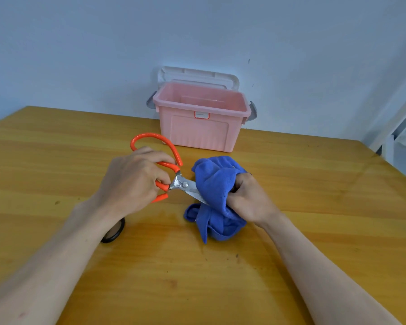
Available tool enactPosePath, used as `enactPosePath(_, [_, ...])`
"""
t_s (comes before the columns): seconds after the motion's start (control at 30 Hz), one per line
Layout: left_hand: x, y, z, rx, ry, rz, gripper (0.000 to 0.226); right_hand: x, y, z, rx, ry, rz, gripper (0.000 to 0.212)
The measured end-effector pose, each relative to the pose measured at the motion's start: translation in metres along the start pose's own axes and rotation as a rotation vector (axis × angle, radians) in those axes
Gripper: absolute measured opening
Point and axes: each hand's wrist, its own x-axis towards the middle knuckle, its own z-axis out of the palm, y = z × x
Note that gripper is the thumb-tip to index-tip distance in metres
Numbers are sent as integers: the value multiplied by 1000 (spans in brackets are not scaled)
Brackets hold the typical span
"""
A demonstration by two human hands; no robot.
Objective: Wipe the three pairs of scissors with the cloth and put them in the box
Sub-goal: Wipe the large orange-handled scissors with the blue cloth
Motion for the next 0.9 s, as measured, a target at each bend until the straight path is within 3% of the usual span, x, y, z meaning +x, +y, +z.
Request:
enactPosePath(0.3, [-1,-9,-5,16,4,-42,35,-5,0,-4,115,-54,43,11])
enactPosePath(0.43, [0,0,3,7,14,-15,34,-2,-5,10,5,66,-21,22])
enactPosePath(0.57, [1,0,4,2,28,-16,33,-1,-4,7,-11,67,-16,37])
enactPosePath(0.7, [-1,-9,1,21,42,-50,34,-1,1,3,131,20,52,15])
enactPosePath(0.77, [-1,-12,1,18,30,-69,34,-3,2,2,211,-28,108,21])
enactPosePath(0.9, [-1,-8,3,15,34,-64,34,-6,-2,1,194,13,76,12])
